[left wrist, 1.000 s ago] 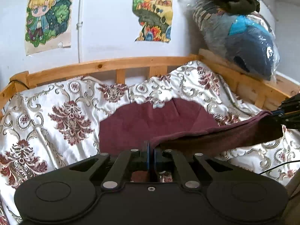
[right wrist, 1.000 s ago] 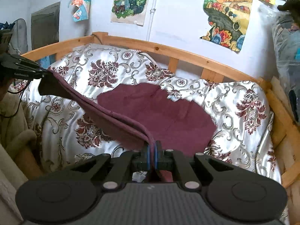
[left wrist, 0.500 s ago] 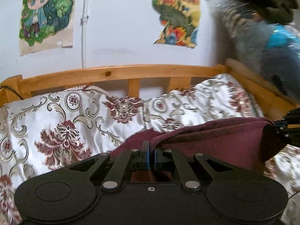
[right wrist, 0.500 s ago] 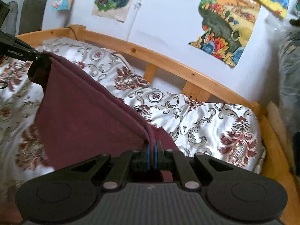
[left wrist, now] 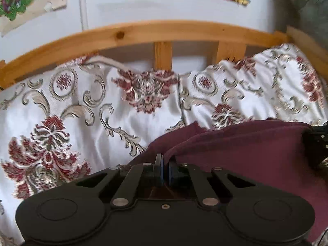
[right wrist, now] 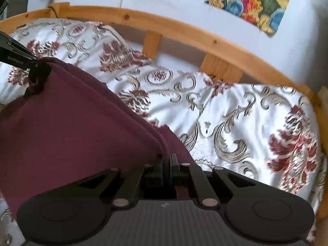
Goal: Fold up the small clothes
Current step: 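Lift the hem with both tools and fold it toward the collar, then open both tools to release the hem and withdraw them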
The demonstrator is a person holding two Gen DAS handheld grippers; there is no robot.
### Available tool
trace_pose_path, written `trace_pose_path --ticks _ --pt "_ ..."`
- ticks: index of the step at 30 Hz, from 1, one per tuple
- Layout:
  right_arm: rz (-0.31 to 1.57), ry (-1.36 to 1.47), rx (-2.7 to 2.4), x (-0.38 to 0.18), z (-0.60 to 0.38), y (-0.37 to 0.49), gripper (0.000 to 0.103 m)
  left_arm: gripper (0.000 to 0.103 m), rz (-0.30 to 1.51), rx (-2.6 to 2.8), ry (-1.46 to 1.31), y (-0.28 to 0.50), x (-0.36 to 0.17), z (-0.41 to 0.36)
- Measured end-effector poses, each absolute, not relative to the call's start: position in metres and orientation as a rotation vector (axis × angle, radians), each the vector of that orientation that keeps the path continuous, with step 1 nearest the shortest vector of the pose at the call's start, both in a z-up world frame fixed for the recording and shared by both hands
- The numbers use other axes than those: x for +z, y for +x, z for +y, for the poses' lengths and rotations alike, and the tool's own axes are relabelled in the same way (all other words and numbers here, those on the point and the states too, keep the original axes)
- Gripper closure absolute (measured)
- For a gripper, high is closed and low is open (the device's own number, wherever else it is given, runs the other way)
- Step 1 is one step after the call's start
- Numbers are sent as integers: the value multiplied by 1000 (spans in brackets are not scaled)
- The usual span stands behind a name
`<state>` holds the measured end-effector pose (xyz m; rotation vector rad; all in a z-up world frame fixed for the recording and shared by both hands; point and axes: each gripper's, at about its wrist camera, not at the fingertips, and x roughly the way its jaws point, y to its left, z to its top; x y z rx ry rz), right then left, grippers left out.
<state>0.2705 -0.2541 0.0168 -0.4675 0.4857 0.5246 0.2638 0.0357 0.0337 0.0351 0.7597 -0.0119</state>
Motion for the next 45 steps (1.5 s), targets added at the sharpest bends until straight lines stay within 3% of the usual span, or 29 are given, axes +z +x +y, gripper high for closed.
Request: trace_pose_path --ticks 4,7,10,12,13,15,17,18,23,30,40,45 --pt "511 -455 511 0 -250 284 95 98 802 3 33 277 16 35" --pt "518 -432 492 -5 -249 288 79 96 831 7 1 281 8 38" --pt "511 -379 483 -4 -255 287 54 81 859 16 -69 283 6 44" --pt "506 -335 486 -3 -262 286 30 69 853 9 -119 280 9 50" --pt "498 -314 488 -2 -266 283 27 65 846 1 -139 278 11 53" --pt "487 -285 490 -1 -272 279 16 31 830 -6 -160 273 16 57" --pt "480 -255 494 -1 -279 271 7 19 794 -19 -175 264 22 61" --pt "476 -242 501 -1 -282 267 4 18 776 -29 -175 259 24 63" --pt "474 -269 509 -12 -288 249 0 7 726 -76 -101 231 24 67" --pt "451 -427 300 -32 -279 245 0 11 774 80 128 220 -11 62" --pt "485 -322 62 -39 -311 260 0 12 811 284 42 238 -19 105" --pt "444 -219 33 -32 -319 240 0 8 777 266 -11 209 1 109"
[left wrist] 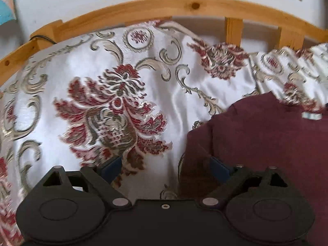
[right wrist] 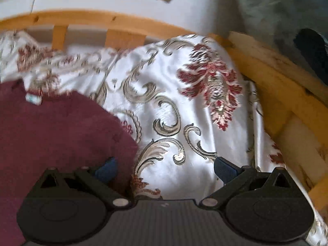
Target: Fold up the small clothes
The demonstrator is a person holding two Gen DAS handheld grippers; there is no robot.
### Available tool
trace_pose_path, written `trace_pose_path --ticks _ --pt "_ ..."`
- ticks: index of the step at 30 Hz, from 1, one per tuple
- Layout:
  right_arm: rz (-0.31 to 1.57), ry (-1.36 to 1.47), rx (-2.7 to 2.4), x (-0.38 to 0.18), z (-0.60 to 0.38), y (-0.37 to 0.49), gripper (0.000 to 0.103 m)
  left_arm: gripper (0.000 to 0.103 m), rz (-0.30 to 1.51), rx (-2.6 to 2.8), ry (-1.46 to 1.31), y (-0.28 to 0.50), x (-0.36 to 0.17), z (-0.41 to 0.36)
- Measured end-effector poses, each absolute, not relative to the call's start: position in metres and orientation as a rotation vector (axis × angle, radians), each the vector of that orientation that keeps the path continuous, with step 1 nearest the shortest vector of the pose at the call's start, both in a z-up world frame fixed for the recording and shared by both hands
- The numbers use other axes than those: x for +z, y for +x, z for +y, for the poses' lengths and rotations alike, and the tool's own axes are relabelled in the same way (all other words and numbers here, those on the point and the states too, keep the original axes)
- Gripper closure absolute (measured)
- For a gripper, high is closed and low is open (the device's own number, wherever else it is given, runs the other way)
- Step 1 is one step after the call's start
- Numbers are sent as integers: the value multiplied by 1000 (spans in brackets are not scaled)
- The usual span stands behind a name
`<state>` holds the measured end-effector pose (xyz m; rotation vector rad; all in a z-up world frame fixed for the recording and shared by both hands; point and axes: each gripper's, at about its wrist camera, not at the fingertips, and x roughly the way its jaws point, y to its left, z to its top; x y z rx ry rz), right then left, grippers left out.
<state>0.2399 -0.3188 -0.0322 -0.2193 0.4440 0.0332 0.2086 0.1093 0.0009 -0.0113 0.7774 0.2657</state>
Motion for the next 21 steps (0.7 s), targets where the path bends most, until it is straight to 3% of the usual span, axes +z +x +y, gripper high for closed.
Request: trace_pose_path --ticks 3,11,21 --pt "416 -145 50 -23 -318 222 0 2 735 243 -35 183 17 109" --pt "320 -75 140 -8 -284 157 0 1 720 118 -144 115 43 100" --pt "308 -157 231 -35 -207 104 0 1 717 3 -271 91 -4 93"
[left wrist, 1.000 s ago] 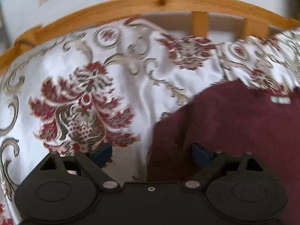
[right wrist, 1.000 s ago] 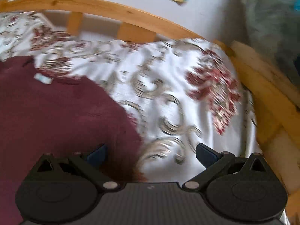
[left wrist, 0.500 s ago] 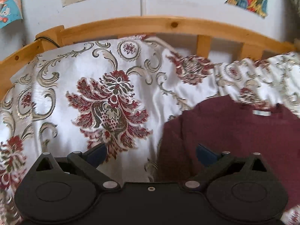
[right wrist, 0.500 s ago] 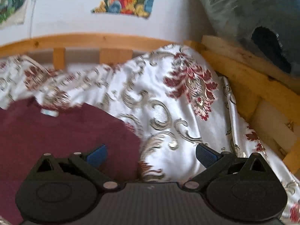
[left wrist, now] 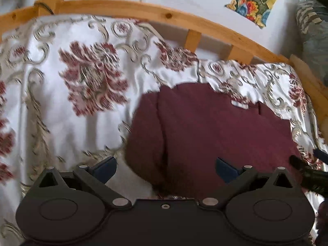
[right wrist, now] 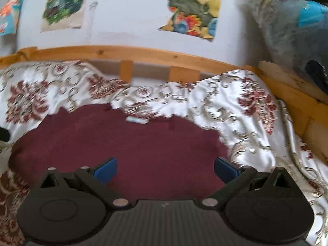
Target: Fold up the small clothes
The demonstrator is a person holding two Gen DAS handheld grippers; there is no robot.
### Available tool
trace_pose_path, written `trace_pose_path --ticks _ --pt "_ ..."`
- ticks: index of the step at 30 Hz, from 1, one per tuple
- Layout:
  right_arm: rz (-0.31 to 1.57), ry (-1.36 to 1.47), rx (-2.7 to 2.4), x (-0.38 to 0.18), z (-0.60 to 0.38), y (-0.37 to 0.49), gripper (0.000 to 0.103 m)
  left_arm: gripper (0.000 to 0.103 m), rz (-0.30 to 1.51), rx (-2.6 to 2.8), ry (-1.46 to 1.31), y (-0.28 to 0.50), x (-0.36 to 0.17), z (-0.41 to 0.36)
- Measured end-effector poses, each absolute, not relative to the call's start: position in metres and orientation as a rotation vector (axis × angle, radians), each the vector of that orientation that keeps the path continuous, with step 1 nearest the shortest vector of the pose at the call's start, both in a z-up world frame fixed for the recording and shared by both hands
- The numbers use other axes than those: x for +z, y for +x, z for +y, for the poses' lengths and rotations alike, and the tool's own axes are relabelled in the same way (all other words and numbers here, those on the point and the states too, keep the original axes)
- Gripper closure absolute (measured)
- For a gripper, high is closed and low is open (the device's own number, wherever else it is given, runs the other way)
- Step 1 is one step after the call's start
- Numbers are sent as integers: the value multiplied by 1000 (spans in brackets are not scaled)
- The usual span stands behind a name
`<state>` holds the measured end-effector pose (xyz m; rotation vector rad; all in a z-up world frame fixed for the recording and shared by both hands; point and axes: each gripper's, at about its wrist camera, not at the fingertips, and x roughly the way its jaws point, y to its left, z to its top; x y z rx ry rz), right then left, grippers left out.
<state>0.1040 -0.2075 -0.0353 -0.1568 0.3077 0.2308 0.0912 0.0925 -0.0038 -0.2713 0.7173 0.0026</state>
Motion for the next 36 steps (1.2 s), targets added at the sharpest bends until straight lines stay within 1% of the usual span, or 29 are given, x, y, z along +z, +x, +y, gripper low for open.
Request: trace_pose_path --ticks 6,16,20,31,36 --pt "320 -203 233 -56 -187 93 0 1 686 -36 -232 99 -12 88" --pt "263 -244 208 -67 -169 96 0 1 753 -7 -381 125 -38 106" --pt "244 -274 216 -70 -160 102 0 1 746 1 -380 126 -40 110" --pt "279 -385 176 -95 -135 111 0 1 743 -4 -358 127 -41 109" --pt "294 -378 182 -98 -135 114 0 1 750 2 -349 129 -43 112"
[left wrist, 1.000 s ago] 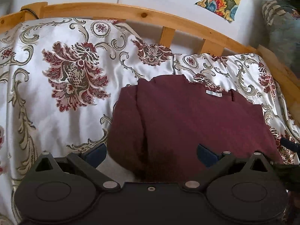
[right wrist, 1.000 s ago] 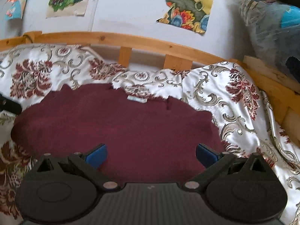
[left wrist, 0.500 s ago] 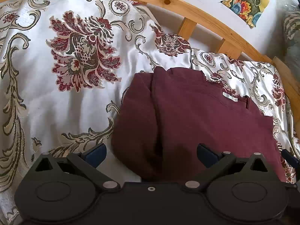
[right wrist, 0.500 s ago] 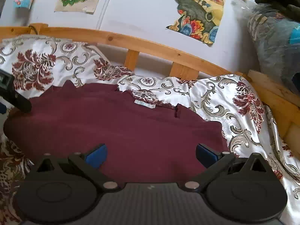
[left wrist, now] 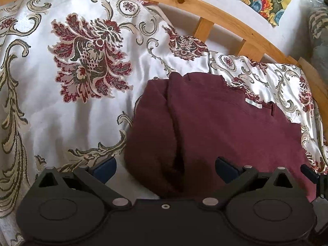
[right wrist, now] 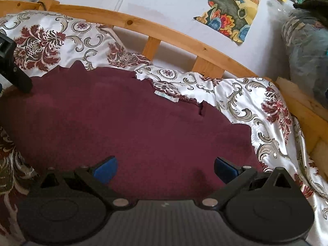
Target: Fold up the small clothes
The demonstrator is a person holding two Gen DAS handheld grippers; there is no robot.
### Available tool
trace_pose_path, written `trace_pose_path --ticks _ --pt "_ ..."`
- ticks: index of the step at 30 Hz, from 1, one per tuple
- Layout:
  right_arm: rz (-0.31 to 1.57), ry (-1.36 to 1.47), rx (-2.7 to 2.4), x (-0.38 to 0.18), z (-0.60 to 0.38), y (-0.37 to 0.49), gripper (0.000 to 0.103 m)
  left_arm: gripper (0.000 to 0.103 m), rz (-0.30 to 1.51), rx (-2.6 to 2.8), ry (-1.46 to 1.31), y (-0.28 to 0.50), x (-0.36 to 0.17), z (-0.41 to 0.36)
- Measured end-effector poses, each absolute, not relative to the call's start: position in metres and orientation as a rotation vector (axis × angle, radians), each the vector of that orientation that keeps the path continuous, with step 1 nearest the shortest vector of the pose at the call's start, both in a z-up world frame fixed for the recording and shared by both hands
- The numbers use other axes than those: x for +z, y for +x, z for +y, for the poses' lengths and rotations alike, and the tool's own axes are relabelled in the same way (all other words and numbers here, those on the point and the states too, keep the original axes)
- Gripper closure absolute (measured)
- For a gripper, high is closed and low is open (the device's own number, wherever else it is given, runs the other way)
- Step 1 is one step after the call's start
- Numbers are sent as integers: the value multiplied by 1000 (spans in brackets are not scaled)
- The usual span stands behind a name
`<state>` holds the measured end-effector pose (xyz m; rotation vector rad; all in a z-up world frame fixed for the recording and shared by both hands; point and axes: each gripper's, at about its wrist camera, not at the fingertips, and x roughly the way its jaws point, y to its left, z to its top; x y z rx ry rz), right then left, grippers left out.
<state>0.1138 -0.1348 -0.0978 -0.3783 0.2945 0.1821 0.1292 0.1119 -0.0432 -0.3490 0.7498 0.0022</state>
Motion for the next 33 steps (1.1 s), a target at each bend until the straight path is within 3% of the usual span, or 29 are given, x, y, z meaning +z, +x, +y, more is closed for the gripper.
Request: trace_pose_path --ticks 33 --pt "301 -362 186 -101 -137 115 0 1 756 -18 -329 147 -57 119"
